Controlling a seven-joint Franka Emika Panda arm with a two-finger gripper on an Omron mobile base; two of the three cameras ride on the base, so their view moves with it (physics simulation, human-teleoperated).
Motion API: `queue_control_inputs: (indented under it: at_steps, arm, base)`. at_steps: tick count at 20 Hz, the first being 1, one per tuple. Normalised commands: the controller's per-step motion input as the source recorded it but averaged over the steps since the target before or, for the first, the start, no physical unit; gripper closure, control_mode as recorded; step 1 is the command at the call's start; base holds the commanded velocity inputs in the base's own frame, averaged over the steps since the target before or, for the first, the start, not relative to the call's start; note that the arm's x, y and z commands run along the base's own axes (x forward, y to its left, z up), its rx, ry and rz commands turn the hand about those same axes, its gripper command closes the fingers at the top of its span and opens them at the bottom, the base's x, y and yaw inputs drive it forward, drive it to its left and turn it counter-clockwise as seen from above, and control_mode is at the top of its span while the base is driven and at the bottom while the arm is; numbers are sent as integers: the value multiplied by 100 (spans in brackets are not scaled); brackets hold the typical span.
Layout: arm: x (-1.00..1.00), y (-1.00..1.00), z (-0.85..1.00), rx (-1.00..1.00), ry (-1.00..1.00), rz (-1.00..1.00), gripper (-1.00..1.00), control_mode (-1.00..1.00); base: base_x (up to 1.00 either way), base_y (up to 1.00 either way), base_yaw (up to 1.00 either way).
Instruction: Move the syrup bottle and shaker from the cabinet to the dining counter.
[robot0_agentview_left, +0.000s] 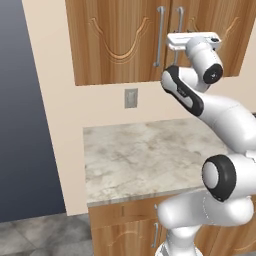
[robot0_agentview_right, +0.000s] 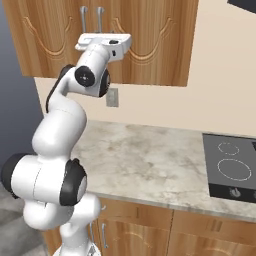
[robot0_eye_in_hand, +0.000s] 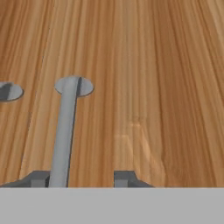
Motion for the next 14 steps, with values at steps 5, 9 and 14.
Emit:
queue_control_inputs:
  at_steps: [5, 9, 14]
  arm:
    - [-95, -98, 11, 0, 0, 0, 100, -100]
    - [-98, -95, 7, 0, 0, 0, 100, -100]
    - [-93, -96, 0, 0, 4, 0, 100, -100]
  base:
    - [0, 0, 0]
    - [0, 0, 0]
    - [0, 0, 0]
